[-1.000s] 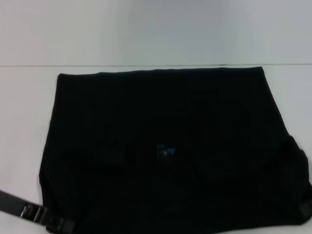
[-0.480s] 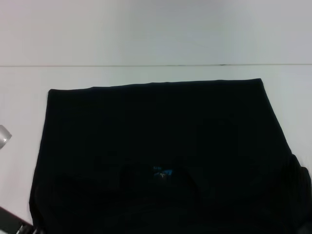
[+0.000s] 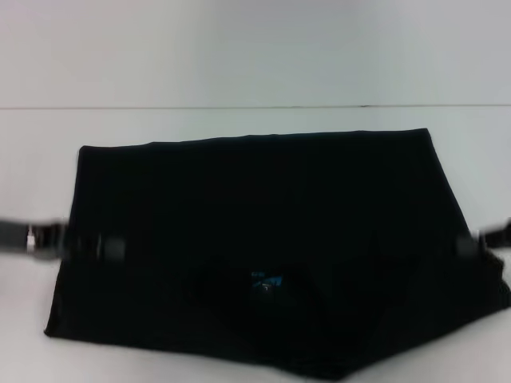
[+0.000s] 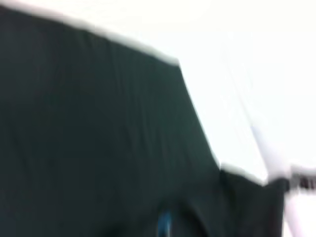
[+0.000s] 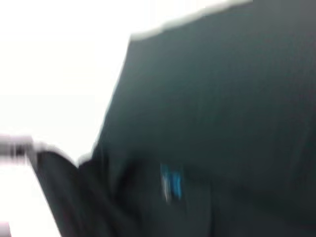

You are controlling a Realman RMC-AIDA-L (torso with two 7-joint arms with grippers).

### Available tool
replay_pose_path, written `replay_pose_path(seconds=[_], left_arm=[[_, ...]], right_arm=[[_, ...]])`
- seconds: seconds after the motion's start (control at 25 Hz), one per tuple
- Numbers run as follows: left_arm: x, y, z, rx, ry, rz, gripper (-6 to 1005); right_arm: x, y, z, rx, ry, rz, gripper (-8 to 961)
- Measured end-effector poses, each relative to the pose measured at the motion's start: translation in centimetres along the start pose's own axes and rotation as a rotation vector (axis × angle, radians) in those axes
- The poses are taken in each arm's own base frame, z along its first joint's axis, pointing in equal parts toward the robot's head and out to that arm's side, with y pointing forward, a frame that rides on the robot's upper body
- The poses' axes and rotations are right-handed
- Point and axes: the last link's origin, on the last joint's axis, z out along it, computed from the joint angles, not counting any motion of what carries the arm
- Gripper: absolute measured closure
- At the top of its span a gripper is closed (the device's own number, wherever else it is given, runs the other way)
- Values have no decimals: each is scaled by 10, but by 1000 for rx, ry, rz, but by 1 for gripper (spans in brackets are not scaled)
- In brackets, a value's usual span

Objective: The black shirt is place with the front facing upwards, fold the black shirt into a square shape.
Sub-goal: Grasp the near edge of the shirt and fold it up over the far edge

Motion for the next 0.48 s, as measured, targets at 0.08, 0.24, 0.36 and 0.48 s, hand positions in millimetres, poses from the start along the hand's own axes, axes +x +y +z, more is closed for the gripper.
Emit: replay_pose_path(seconds=[0.08,0.24,0.36,0.48], left_arm=[[11,-4,-5,7,113,-33,966],[24,-16,-6,32,284,-105,955],[27,-24,-3,30,376,-152,946],[27,-37,4,39,498,-208,937]], right_arm=[[-9,-3,-4,-25,-123,61,923],[-19,-15,-5,-58,-356,159,923],[-22,-25,3,-65,-498,223,923],[-21,-35,17,-36,-612,259,923]])
